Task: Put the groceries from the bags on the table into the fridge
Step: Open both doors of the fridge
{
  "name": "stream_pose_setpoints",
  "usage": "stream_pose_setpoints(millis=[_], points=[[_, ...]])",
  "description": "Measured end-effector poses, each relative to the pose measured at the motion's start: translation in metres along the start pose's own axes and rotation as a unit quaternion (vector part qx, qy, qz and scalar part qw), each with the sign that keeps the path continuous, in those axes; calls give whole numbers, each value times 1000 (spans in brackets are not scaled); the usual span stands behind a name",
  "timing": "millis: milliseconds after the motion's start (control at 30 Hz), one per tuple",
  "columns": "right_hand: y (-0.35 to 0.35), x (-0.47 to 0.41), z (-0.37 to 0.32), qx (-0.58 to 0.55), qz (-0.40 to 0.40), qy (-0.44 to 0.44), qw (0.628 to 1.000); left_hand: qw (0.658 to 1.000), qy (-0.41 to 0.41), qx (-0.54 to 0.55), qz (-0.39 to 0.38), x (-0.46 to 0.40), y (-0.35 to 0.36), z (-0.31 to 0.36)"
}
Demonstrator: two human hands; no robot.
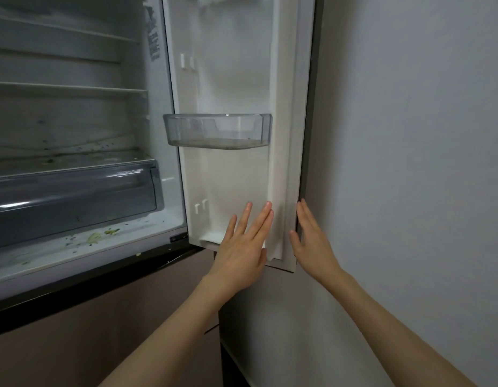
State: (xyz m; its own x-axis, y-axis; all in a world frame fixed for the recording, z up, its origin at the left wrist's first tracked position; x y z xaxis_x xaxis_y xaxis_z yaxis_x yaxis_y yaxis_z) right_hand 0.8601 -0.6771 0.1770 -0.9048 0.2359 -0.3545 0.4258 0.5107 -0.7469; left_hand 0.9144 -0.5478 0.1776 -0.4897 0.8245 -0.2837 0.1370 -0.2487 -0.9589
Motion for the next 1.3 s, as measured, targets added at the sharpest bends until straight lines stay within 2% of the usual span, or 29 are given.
stream_pose_setpoints(millis=[100, 333, 533, 600, 700, 800, 967, 1067, 1300], points=[[-5, -12, 12, -26, -6, 12, 1000, 1000, -3, -7, -10, -17, 4, 5], [-7, -35, 35, -8, -29, 30, 999, 999, 6, -18, -38, -49, 10, 6], [-7, -43, 45, -17, -55, 13, 998, 998, 28, -22, -55, -64, 7, 4], [-8, -40, 46, -42, -42, 19, 998, 997, 40, -24, -66, -65, 3, 0], [-13, -30, 38, -24, 28, 5, 999, 998, 37, -14, -55, -59, -11, -9], [-13, -18, 8, 30, 63, -60, 996, 1000, 3, -5, -17, -33, -19, -24], [26, -23, -53, 105, -26, -170, 979, 994, -109, 12, -10, 40, -13, -68], [61, -36, -87, 99, -60, -215, 970, 983, -183, 18, -3, 81, -24, -110], [144, -80, -168, 83, -128, -283, 947, 954, -300, -17, 8, 158, -54, -210]])
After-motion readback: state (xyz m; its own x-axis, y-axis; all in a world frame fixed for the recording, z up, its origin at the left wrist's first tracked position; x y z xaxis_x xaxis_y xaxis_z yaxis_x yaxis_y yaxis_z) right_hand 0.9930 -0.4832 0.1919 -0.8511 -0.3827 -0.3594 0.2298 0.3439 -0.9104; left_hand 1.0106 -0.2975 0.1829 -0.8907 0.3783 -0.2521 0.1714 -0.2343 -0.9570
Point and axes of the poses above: each hand's wrist, its own x-axis away from the middle knuckle, its own y-axis out of the palm, z = x × y, the point moved 5 cm from there along -x, towards the middle knuckle, and after that the axes turned 13 degrees about -z, right-handed, at the moved point
